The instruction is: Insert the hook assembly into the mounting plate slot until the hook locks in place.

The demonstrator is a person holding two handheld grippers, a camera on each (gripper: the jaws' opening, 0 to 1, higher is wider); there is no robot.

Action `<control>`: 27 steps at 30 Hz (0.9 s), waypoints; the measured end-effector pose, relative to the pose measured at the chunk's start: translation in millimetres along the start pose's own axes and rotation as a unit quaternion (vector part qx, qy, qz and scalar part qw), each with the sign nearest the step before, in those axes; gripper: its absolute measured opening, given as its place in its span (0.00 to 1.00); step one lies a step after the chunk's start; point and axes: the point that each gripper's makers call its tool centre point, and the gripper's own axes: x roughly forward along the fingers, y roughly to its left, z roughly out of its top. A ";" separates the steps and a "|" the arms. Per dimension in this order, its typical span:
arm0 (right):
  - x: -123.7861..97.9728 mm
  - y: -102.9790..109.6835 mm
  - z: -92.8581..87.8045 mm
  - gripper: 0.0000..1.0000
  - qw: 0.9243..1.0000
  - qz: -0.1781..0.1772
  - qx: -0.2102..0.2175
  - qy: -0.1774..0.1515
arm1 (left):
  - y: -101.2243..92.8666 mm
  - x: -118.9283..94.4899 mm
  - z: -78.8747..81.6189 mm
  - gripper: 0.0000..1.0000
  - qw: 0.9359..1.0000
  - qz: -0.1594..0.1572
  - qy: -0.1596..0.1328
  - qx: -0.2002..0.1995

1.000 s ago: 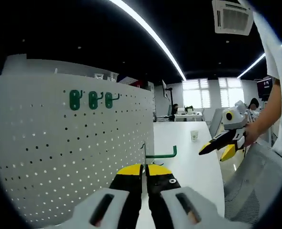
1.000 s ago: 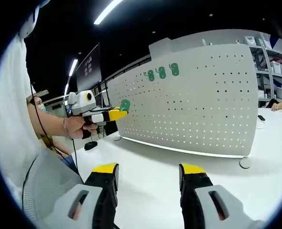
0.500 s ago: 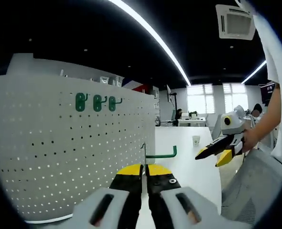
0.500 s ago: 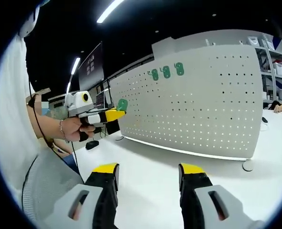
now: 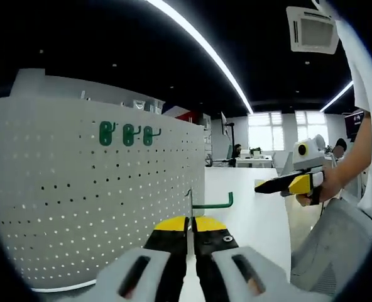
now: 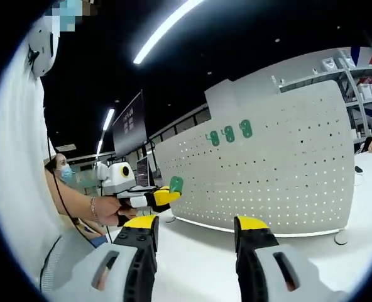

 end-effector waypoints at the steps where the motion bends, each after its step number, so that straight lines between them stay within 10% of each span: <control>1: 2.1 0.3 0.5 0.46 1.000 0.001 0.001 -0.001 | -0.1 1.5 0.3 0.02 1.000 0.001 0.001 0.001; 27: 68.7 13.3 20.3 0.33 0.998 0.027 0.049 -0.042 | -15.3 22.8 5.6 0.02 1.000 0.009 -0.007 -0.017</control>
